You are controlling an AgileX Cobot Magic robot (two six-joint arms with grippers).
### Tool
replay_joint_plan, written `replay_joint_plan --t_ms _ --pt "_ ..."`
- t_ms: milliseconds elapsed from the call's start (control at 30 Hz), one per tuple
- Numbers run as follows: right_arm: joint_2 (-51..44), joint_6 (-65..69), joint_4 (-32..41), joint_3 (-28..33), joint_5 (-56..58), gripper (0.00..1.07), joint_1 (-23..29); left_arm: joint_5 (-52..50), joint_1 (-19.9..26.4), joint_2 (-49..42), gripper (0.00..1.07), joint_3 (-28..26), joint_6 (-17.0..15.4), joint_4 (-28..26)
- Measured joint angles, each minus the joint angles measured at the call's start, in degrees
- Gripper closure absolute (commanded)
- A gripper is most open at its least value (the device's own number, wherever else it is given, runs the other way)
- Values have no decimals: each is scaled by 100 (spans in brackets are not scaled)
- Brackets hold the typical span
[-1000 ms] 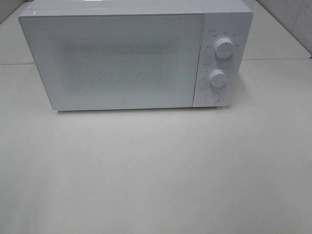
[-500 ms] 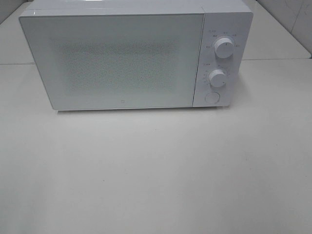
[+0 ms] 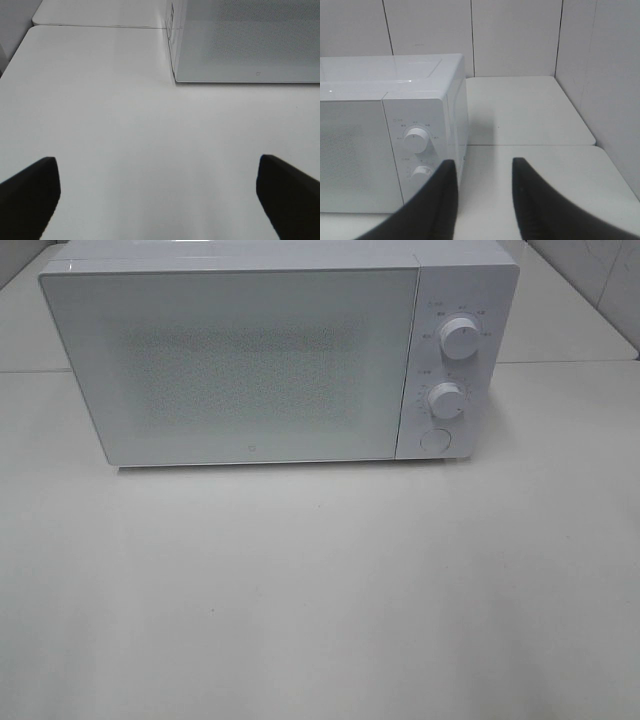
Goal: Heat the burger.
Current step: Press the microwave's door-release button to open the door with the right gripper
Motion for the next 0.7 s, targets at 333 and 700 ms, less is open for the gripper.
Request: replay_joint_plan --t_ms 333,700 --pt "1083 -229 0 739 -2584 107 0 0 0 0 6 0 0 0" --pt "2979 -264 11 934 -4440 107 0 0 0 0 6 0 0 6"
